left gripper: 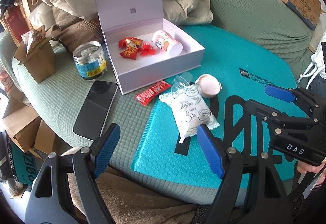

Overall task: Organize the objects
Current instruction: 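Withdraw both grippers from the box back over the mat, then reach the right gripper to the pink lid while the left approaches the white bread packet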

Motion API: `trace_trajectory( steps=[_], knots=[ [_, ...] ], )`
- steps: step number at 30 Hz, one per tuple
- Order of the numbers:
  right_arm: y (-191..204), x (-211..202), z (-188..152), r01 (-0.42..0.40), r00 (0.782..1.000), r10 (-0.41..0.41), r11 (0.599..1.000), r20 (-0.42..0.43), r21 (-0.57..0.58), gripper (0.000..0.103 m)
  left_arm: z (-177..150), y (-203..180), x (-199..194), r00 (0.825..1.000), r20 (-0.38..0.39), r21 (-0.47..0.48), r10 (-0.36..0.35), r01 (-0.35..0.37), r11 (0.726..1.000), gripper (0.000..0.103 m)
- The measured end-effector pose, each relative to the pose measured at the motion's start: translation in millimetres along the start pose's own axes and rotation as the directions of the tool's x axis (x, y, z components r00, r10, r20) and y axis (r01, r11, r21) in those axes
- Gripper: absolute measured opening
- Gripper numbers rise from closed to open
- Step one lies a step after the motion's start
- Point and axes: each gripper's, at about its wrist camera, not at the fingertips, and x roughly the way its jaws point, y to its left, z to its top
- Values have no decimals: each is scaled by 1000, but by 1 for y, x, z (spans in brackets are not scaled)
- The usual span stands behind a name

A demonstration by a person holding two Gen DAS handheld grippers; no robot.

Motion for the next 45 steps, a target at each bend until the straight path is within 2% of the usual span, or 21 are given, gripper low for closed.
trace_trajectory(
  steps=[10,19,23,29,34,37,42,45],
  knots=[
    [-9,30,-22,-83,994,86,995,-62,47,65,-15,0,20,1000,-11,-30,-11,11,999,77],
    [-24,57,-27,-83,992,87,996,-92,44,65,-16,-11,43,997,-57,-19,-54,53,998,77],
    [-28,66,-26,-92,990,93,996,-110,12,65,-9,-17,46,995,-39,-25,-96,95,995,77],
    [-38,80,-19,-89,989,89,996,-117,7,65,2,-28,59,995,-49,0,-83,83,997,77],
    [-45,89,-9,-64,991,63,998,-114,-4,65,10,-31,76,991,-97,-16,-93,92,996,77],
    [-48,95,-3,-73,991,72,997,-116,-3,65,15,-34,83,990,-95,-13,-103,102,995,77],
    [-45,107,11,-121,987,120,993,-105,-10,66,18,-37,95,981,-123,-17,-153,152,988,77],
    [-40,112,21,-85,994,81,995,-78,-55,65,18,-38,104,971,-147,-38,-190,186,982,77]
  ],
)
